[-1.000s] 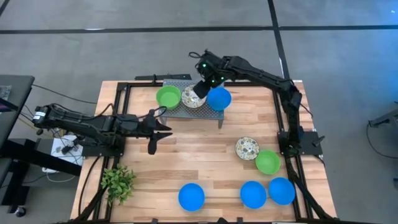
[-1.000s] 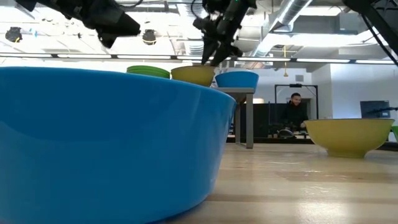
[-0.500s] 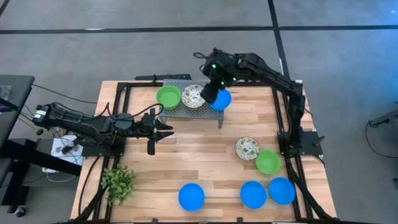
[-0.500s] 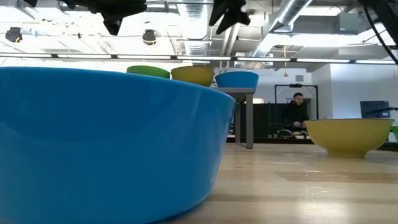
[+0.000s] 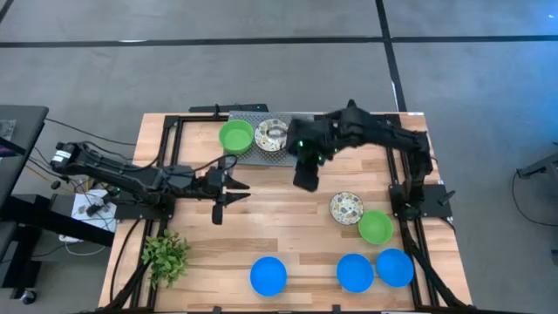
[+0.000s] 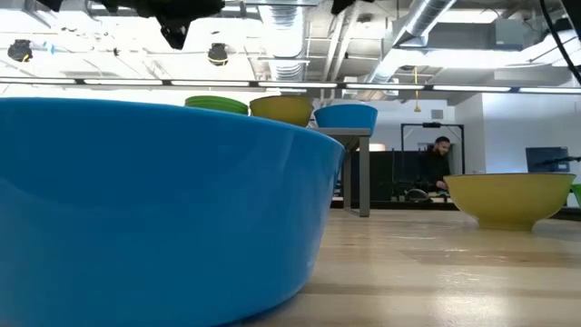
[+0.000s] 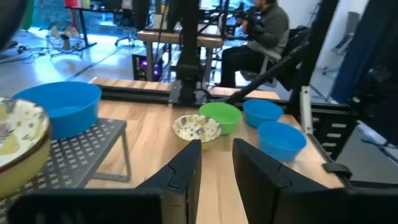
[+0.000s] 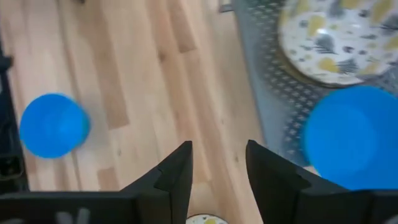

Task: Pick & Place Mini bowls
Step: Stack the white patterned bowl on top of the other white patterned bowls on the shelf

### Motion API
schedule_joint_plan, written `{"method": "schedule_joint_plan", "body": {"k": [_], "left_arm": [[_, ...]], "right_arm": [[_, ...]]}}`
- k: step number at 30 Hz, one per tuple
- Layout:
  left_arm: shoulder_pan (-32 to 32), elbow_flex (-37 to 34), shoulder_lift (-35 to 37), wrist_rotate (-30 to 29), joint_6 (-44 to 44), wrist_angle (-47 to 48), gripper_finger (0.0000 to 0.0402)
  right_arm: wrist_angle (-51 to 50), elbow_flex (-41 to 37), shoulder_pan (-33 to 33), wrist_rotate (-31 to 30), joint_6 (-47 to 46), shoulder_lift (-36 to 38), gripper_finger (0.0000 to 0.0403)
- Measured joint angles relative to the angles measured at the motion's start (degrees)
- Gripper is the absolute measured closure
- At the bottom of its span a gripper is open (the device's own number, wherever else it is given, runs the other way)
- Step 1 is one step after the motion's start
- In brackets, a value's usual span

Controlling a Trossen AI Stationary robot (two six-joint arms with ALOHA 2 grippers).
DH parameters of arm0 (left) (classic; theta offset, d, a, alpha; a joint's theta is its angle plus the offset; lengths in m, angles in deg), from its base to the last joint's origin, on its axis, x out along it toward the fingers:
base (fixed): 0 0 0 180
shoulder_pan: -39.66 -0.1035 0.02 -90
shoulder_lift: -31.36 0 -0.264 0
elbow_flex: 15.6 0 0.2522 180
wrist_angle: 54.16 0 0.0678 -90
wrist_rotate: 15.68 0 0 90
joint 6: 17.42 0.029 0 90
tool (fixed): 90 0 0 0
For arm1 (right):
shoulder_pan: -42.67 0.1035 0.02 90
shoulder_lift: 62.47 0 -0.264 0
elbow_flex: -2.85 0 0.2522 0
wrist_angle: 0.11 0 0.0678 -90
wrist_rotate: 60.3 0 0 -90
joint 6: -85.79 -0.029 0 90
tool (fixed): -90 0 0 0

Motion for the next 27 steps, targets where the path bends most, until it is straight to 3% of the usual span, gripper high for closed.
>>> {"method": "schedule_joint_plan", "body": {"k": [10,19,23,27], "left_arm": [[3.9,0.0,3.1,0.1,0.2,0.0,0.0311],[3.9,0.0,3.3,0.0,0.0,0.1,0.0311],[3.8,0.0,3.3,0.0,0.0,0.1,0.0311],[3.9,0.0,3.3,0.0,0.0,0.1,0.0311]], "right_arm": [[0.8,-2.4,11.5,-2.1,-0.4,-0.1,0.0274],[6.9,-25.8,13.7,-2.0,-9.6,7.1,0.0274],[11.9,-36.0,14.2,-2.0,-13.7,14.7,0.0274],[24.3,-48.9,15.3,-2.3,-15.2,24.1,0.0274]]}}
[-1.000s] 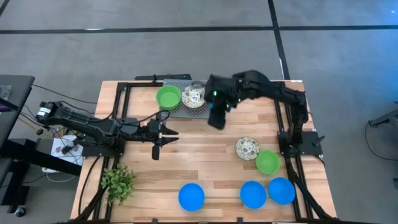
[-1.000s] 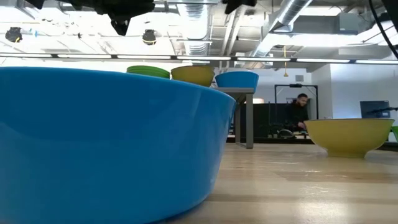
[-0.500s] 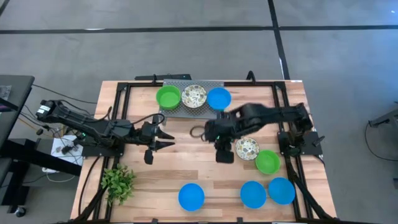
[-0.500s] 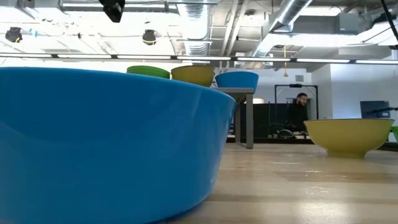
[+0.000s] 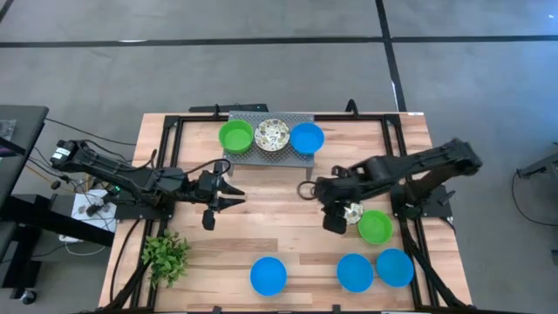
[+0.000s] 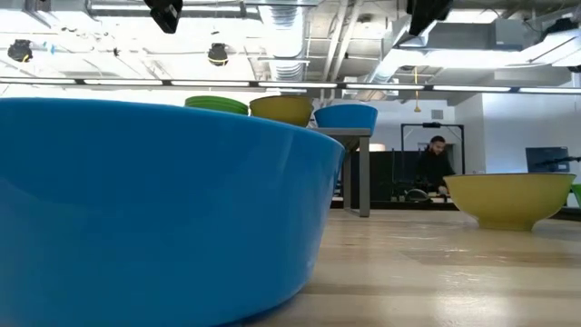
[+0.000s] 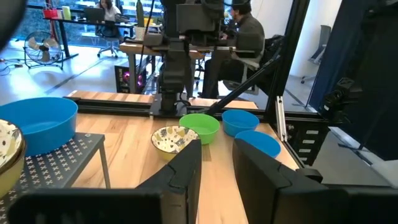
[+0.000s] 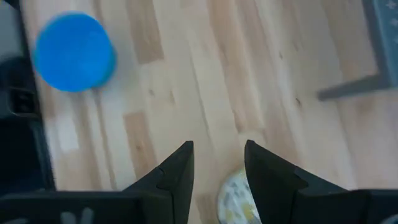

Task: Pick & Place Mini bowls
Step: Stack the white patterned bowl on top of the other white patterned bowls on the shelf

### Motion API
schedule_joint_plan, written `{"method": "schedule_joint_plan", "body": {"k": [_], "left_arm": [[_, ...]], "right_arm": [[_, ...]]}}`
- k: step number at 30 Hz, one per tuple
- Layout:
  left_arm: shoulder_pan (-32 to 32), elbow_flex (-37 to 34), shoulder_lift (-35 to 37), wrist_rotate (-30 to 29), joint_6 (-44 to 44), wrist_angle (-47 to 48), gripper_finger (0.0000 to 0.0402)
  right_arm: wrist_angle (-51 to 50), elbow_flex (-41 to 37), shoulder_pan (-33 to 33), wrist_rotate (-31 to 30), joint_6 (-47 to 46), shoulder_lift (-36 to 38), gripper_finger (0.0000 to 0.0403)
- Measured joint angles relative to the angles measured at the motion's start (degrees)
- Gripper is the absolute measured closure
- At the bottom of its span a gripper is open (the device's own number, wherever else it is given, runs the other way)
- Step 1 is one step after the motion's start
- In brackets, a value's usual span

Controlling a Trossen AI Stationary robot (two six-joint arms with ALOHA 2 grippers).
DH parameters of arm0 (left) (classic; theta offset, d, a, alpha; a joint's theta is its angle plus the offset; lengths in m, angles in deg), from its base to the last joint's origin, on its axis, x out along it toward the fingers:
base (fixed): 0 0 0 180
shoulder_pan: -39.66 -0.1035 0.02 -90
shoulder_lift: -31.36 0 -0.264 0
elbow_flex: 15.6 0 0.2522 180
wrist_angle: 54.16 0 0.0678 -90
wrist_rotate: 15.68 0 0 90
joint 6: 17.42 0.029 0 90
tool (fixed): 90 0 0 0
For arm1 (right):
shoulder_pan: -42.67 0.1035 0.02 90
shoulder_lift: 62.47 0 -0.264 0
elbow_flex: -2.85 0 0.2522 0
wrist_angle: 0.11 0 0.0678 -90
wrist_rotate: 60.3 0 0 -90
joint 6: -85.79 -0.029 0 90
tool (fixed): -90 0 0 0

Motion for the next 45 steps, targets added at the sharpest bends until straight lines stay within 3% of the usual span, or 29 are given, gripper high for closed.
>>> {"method": "schedule_joint_plan", "body": {"k": [7,12,17,35,45], "left_arm": [[0.0,0.0,0.0,0.0,0.2,0.0,0.0311],[-0.2,0.0,0.0,0.0,0.2,0.0,0.0311],[-0.2,0.0,0.0,0.0,0.2,0.0,0.0311],[-0.2,0.0,0.0,0.0,0.2,0.0,0.0311],[-0.2,0.0,0.0,0.0,0.2,0.0,0.0311]], "right_arm": [[21.8,-24.7,3.6,0.0,-1.1,11.9,0.0274],[23.2,-32.1,6.0,0.2,-8.3,12.0,0.0274],[23.1,-32.7,7.6,0.0,-12.3,9.4,0.0274],[19.6,-32.7,9.3,-3.1,-11.9,-1.4,0.0274],[17.7,-32.6,9.3,-7.2,-11.9,-3.0,0.0274]]}}
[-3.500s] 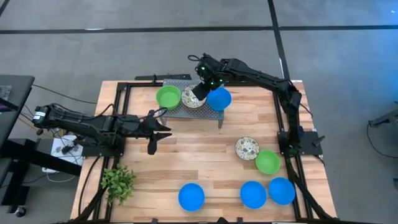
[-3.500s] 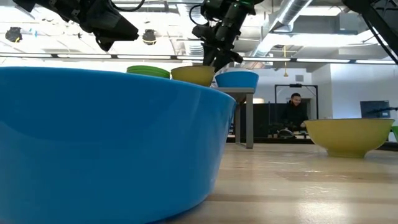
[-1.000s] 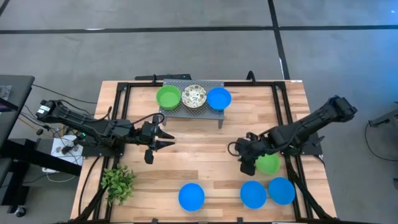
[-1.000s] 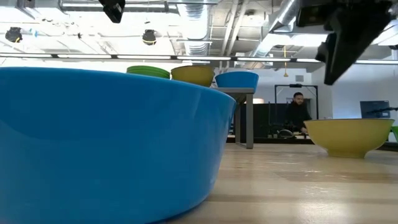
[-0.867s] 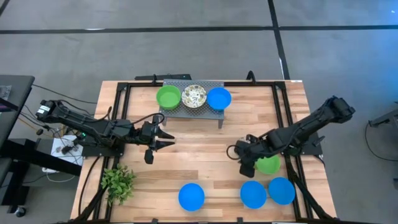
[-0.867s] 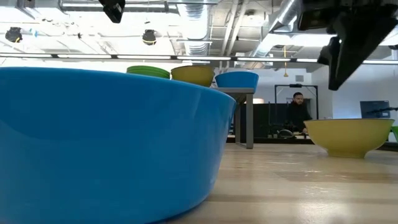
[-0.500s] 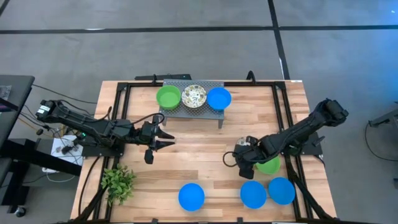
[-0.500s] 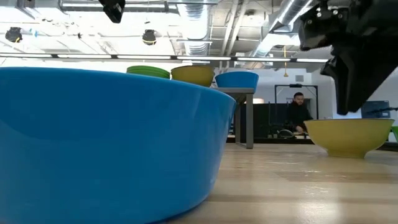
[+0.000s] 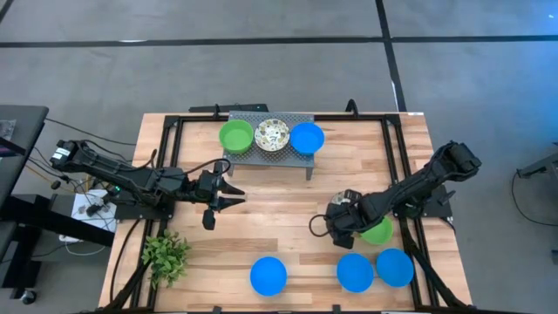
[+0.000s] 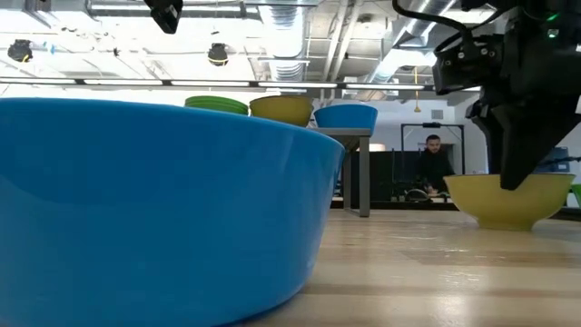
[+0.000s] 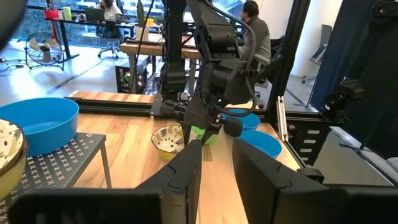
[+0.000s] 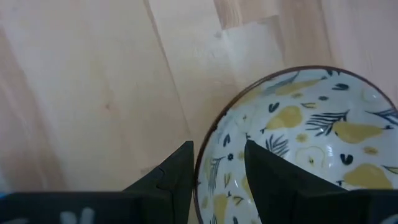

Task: Pick & Place Mini bowls
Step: Stack the white patterned bowl on top of the other white patterned bowls on the shelf

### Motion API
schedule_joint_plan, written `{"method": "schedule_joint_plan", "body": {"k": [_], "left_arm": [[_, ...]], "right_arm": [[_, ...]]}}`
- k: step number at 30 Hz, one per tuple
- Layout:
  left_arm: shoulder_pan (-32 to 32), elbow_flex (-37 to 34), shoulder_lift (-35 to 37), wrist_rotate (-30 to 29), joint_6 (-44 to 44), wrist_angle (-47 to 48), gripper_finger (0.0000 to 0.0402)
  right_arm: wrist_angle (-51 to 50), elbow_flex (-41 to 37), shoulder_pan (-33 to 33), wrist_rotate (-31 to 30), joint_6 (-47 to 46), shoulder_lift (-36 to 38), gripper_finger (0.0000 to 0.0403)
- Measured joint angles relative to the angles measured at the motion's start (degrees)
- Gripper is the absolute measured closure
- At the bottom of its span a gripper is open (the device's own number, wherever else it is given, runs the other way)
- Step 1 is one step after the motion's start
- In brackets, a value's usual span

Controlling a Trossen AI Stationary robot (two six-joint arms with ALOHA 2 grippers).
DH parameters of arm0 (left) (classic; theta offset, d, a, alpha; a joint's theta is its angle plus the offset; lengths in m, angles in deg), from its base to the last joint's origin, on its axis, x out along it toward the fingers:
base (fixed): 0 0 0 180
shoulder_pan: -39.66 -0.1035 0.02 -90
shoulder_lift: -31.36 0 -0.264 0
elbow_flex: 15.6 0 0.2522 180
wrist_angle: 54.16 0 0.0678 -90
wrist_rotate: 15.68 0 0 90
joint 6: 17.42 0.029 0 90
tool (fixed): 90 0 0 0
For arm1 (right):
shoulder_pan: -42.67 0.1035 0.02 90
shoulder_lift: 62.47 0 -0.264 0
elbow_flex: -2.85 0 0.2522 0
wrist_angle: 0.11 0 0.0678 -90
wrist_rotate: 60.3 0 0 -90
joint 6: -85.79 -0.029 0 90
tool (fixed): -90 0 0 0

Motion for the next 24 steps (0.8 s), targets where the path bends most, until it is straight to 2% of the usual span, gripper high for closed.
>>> {"method": "schedule_joint_plan", "body": {"k": [15,24], "left_arm": [[0.0,0.0,0.0,0.0,0.0,0.0,0.0311],[0.0,0.0,0.0,0.0,0.0,0.0,0.0311]], "right_arm": [[0.8,0.0,-0.1,0.0,1.2,-7.8,0.0277],[-2.9,2.5,-0.6,1.4,4.6,-9.0,0.0315]]}}
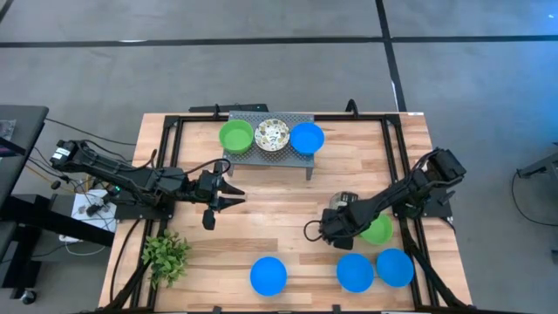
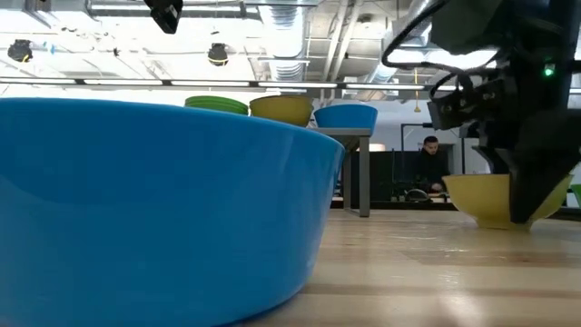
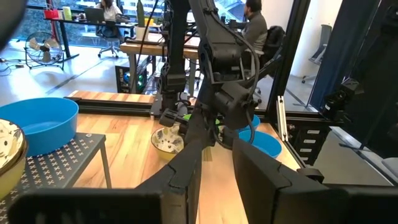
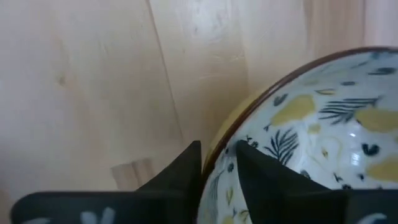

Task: Pick & Place Mini bowls
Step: Stack the white patterned bowl on top of the other white patterned bowls on the shelf

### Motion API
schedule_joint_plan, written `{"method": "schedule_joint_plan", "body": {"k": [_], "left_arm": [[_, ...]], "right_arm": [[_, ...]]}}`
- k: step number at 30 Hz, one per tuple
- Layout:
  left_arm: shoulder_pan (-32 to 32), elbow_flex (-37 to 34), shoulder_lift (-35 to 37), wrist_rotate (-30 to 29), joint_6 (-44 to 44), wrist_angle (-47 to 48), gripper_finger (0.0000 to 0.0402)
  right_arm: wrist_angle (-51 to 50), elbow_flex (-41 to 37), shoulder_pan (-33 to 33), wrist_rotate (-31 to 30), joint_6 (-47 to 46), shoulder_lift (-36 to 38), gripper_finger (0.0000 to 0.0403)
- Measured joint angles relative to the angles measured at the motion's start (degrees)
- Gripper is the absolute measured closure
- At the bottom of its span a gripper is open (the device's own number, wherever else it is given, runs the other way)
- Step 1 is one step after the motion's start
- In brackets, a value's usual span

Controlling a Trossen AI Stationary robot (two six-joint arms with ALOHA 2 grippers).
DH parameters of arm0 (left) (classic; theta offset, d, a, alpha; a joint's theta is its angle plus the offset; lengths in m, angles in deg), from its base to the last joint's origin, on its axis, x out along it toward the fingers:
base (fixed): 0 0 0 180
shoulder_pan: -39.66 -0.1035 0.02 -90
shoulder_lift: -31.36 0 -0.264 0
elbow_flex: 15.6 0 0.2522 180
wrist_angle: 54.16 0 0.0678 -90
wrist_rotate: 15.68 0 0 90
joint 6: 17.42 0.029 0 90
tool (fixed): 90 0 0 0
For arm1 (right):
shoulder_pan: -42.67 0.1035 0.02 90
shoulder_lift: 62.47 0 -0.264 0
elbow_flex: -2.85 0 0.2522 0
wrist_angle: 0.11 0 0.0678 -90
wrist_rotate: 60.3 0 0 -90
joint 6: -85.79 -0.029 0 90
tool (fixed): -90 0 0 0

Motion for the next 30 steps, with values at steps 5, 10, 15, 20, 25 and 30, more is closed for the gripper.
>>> {"method": "schedule_joint_plan", "body": {"k": [5,10,15,20,25,30], "left_arm": [[0.0,0.0,0.0,0.0,0.0,0.0,0.0311],[0.0,0.0,0.0,0.0,0.0,0.0,0.0311],[0.0,0.0,0.0,0.0,0.0,0.0,0.0311],[0.0,0.0,0.0,0.0,0.0,0.0,0.0311],[0.0,0.0,0.0,0.0,0.0,0.0,0.0311],[0.0,0.0,0.0,0.0,0.0,0.0,0.0311]], "right_arm": [[-1.6,0.8,-0.9,0.2,0.0,1.1,0.0360],[-2.9,0.9,-1.8,-0.6,0.0,1.3,0.0392],[-2.8,0.8,-1.7,0.1,0.1,1.6,0.0381],[-4.1,3.5,-1.7,0.5,0.0,1.7,0.0395],[-5.3,8.4,-1.7,0.5,0.7,1.7,0.0391],[-4.9,13.2,-1.7,-0.2,4.8,1.7,0.0395]]}}
